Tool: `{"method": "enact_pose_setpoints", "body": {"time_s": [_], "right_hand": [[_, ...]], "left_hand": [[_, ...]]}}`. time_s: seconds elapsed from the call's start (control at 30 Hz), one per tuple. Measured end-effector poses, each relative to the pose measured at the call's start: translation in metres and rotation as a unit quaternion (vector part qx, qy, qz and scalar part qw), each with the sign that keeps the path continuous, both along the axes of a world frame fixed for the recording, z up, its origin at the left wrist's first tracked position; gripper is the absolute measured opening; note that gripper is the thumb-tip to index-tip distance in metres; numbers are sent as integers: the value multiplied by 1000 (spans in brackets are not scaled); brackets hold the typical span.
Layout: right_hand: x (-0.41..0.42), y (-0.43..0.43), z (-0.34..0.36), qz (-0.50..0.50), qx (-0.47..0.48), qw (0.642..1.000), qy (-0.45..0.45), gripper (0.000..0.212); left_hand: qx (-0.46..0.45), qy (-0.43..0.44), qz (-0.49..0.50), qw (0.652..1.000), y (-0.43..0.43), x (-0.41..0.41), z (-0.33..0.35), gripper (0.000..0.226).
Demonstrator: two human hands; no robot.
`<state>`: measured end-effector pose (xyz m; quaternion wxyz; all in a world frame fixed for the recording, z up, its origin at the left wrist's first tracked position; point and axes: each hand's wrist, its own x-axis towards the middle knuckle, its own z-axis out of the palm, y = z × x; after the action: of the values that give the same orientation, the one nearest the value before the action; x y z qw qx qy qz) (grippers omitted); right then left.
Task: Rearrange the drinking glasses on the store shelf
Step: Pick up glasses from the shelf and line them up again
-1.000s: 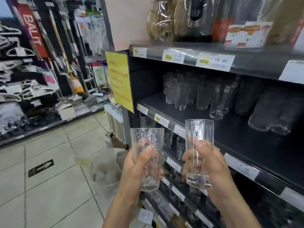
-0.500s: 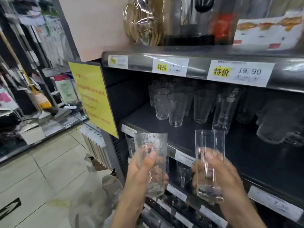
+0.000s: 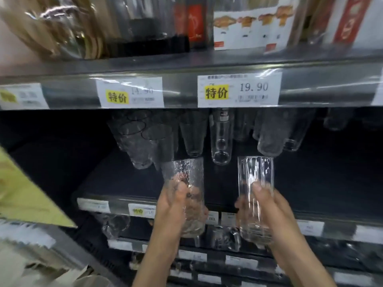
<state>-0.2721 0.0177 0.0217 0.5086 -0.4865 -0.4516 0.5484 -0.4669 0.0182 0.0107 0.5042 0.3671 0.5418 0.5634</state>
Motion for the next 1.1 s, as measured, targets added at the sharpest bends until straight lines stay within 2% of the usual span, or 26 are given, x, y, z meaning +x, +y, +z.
{"method": "enact_pose_setpoints", "body": {"time_s": [0.1, 0.23, 0.33, 0.4, 0.53, 0.63, 0.73, 0.9, 1.1], "right_hand": [[5, -13, 1, -65, -4, 998, 5, 69], [11, -29, 13, -109, 25, 993, -47, 53], [13, -28, 20, -134, 55, 987, -65, 56], [15, -23, 24, -154, 62, 984, -72, 58], [26, -12, 24, -141, 66, 982, -110, 48], [39, -4, 19, -142, 61, 979, -133, 48], [58, 4, 13, -148, 53, 980, -123, 46], [84, 15, 10, -141, 54, 979, -136, 56], [104, 40, 2, -143, 63, 978, -138, 51]], "left_hand": [[18, 10, -22, 1000, 12, 4, -1, 106], [46, 33, -81, 995, 18, 1, 2, 110], [60, 47, -99, 992, 21, -4, 9, 62], [74, 65, -90, 991, 27, -8, 13, 50], [96, 76, -50, 991, 36, -15, 16, 62], [102, 99, -33, 989, 44, -15, 17, 69], [90, 115, -19, 989, 50, -8, 16, 71], [94, 145, 7, 985, 59, 5, 15, 73], [103, 206, 51, 972, 69, 4, 12, 74]]}}
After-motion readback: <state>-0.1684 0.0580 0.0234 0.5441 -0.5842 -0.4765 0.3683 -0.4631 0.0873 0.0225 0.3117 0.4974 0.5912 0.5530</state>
